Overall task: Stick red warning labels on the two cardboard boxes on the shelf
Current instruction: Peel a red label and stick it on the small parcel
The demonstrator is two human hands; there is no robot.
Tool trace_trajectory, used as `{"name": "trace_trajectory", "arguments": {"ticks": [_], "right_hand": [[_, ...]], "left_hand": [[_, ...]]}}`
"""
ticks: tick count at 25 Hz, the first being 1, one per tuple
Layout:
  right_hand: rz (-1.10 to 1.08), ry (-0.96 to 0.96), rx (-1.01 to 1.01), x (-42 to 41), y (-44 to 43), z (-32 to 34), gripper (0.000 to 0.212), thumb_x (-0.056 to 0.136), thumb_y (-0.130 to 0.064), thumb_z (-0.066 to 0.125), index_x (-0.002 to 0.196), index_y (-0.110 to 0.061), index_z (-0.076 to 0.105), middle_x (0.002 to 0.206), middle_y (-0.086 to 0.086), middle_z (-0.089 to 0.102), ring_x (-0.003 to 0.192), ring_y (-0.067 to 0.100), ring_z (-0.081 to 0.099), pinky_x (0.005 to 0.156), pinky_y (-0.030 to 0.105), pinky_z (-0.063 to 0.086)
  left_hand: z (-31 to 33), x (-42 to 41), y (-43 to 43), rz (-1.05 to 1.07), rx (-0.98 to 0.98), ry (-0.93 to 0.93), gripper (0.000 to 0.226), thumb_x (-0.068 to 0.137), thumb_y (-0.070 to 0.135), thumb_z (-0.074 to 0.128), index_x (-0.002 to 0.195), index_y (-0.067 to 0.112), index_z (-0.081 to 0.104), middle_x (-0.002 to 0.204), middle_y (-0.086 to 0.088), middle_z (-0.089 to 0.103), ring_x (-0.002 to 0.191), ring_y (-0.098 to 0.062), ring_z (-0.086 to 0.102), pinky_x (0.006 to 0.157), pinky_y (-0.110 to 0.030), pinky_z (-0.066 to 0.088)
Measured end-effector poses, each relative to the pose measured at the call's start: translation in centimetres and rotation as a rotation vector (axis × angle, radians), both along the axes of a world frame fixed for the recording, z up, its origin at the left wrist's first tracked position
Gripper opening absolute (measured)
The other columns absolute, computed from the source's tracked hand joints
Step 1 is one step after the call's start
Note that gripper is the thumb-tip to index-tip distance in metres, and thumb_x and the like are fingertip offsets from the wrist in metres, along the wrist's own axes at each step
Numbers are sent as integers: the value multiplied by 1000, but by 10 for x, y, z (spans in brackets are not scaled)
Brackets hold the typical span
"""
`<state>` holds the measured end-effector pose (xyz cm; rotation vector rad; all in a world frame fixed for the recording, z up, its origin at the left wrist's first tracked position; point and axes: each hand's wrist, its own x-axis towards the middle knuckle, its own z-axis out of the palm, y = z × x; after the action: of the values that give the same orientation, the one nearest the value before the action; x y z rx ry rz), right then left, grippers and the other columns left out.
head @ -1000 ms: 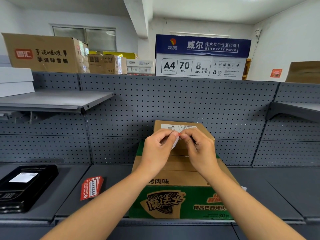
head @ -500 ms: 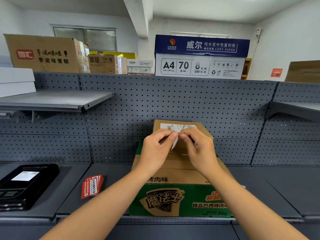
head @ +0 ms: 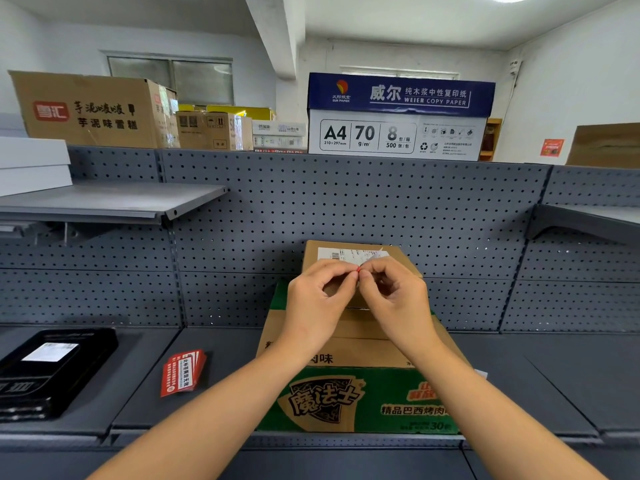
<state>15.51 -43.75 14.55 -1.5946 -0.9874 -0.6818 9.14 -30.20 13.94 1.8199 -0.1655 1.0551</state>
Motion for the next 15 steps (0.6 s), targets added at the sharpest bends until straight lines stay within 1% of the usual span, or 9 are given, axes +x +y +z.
{"name": "trace_trajectory", "arguments": {"ticks": [2,6,10,12,15], "right_hand": [[-18,-29,-5,-1,-1,2,14,96,-20,62,87,-15,71,83,-7,67,77,16,63,67,40,54],[-69,-116,-83,2,-5,1,13,100,-13,62,90,-12,72,86,-6,68,82,10,63,73,25,52],[-127,-213,-130,3,-6,1,9,99,-7,64,92,-10,70,85,-4,65,80,-1,55,75,8,40],[-135,-218,-139,3,-6,1,9,99,-8,63,93,-9,69,85,-5,64,81,-5,54,75,5,38],[-125,-217,-141,2,-6,0,10,99,-8,62,92,-10,68,85,-5,63,82,-2,55,74,7,39]], "left_hand": [[1,-2,-2,7,16,-2,15,95,16,71,107,14,80,104,5,75,101,-15,71,91,-39,60],[6,-6,1,23,52,2,13,94,15,72,104,12,80,100,6,74,98,-10,70,89,-28,58],[9,-8,3,37,119,-8,11,94,13,72,101,14,80,98,9,74,95,-6,69,87,-19,55],[9,-8,3,36,117,-4,11,95,13,71,101,15,80,98,10,73,95,-5,69,85,-16,54],[9,-8,3,24,95,7,12,96,14,70,101,13,80,98,9,74,96,-7,69,86,-17,53]]}}
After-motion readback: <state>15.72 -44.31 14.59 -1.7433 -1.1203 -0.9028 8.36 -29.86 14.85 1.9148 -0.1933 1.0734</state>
